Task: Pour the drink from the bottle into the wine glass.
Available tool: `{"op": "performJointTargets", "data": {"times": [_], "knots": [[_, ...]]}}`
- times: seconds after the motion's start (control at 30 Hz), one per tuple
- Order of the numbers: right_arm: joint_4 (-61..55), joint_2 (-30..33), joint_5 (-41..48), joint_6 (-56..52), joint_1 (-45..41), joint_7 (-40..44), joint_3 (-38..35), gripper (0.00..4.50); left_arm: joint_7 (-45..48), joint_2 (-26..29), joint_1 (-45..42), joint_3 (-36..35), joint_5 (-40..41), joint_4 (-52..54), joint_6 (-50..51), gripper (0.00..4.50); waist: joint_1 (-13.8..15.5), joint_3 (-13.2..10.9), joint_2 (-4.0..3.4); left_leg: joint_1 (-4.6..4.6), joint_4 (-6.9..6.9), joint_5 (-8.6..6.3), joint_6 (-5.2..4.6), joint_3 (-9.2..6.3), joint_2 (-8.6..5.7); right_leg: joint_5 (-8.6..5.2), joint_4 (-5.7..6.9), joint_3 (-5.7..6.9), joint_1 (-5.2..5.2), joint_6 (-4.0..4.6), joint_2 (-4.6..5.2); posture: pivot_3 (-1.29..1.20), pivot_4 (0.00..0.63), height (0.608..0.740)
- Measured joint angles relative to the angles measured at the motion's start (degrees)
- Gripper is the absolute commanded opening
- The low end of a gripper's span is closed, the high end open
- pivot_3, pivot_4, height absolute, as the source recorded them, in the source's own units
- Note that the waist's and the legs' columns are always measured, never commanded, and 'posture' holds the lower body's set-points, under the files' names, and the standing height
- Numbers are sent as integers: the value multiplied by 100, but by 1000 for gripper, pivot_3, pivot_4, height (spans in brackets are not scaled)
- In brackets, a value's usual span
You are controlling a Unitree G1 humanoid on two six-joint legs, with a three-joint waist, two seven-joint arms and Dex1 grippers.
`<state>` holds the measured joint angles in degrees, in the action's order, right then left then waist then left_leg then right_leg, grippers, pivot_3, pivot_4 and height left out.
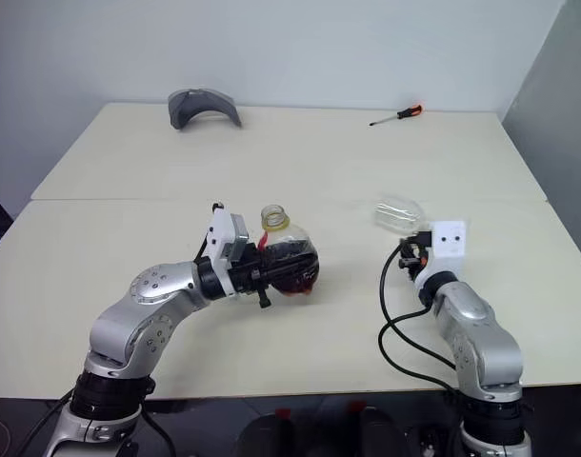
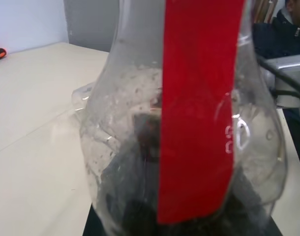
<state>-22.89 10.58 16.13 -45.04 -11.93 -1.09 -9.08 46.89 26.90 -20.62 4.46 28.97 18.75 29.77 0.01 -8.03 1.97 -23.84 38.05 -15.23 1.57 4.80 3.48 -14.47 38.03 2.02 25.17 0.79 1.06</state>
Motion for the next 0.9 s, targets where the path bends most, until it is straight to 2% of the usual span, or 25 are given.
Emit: {"op": "performJointTargets", "data": {"times": [0.27,0.47,0.8,0.9], "knots": [[536,-577,-286,380,130,-452,-140,1171,0,-51,-164,45,1,-2,3,1007,-13,1,-1,2,-1,0,0,-1,1,-2,1,-4,0,2,-4,0,150,740],[744,-659,-433,721,132,-427,15,1171,4,-56,-180,83,1,-12,5,1007,-15,2,-2,3,-1,0,0,-2,2,-2,1,-5,-1,2,-4,0,150,740],[912,-445,-458,566,96,-319,-20,4472,2,-75,-208,86,2,-14,4,1007,3,3,-3,2,-1,0,-1,-3,-2,-2,1,-3,-3,2,-2,0,150,740],[792,-318,-476,414,119,-250,15,4472,0,-80,-208,86,2,-14,4,1007,-3,3,-4,2,-1,0,-1,-3,0,-2,1,-4,-2,2,-3,0,150,740]]}}
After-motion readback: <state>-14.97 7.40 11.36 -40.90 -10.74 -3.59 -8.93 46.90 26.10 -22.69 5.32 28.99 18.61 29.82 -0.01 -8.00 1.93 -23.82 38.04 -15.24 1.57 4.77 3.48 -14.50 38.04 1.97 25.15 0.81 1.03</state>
